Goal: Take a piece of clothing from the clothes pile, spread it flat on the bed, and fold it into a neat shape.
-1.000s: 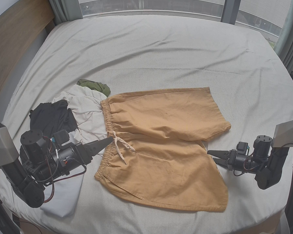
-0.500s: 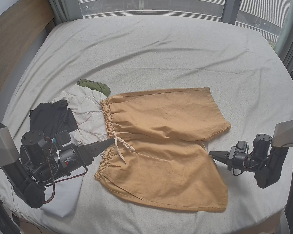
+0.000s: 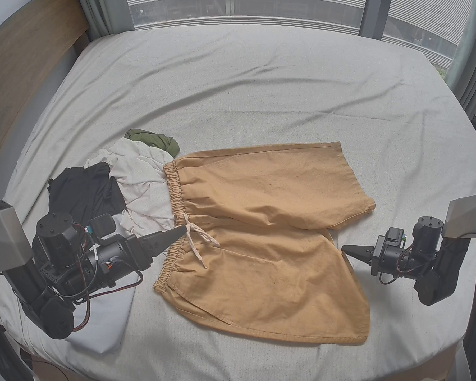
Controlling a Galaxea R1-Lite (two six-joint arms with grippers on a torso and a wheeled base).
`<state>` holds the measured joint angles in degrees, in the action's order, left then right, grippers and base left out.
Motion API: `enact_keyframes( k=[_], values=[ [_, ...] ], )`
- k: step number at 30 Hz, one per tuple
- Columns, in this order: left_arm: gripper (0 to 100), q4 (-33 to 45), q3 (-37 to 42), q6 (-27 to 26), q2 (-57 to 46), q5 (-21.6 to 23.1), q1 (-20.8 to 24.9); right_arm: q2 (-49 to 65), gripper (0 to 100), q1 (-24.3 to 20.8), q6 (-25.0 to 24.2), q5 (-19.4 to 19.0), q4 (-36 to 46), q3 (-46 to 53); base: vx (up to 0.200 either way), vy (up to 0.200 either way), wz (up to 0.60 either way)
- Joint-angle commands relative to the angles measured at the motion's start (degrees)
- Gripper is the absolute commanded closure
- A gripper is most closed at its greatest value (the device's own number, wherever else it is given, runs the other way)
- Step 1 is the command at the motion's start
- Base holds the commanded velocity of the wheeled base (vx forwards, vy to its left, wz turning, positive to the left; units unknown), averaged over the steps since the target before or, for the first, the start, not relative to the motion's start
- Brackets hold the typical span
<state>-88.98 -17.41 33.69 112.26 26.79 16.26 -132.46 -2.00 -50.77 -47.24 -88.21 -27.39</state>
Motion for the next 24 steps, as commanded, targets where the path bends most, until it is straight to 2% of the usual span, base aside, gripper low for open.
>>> enact_keyframes(
  k=[1,7,24],
  values=[
    [0,-0.05,0.01,0.06,0.06,0.01,0.0,1.33,100,2.18,0.06,-0.05,-0.03,-0.73,0.0,0.0,0.0],
    [0,-0.05,0.01,-0.03,0.06,0.01,0.0,1.86,100,6.22,0.15,-0.05,-0.03,-1.61,0.0,0.0,0.0],
    [0,-0.05,0.01,-0.12,1.29,-0.16,0.0,2.38,100,11.67,0.32,-0.05,0.06,-3.19,0.0,0.0,0.0]
  ],
)
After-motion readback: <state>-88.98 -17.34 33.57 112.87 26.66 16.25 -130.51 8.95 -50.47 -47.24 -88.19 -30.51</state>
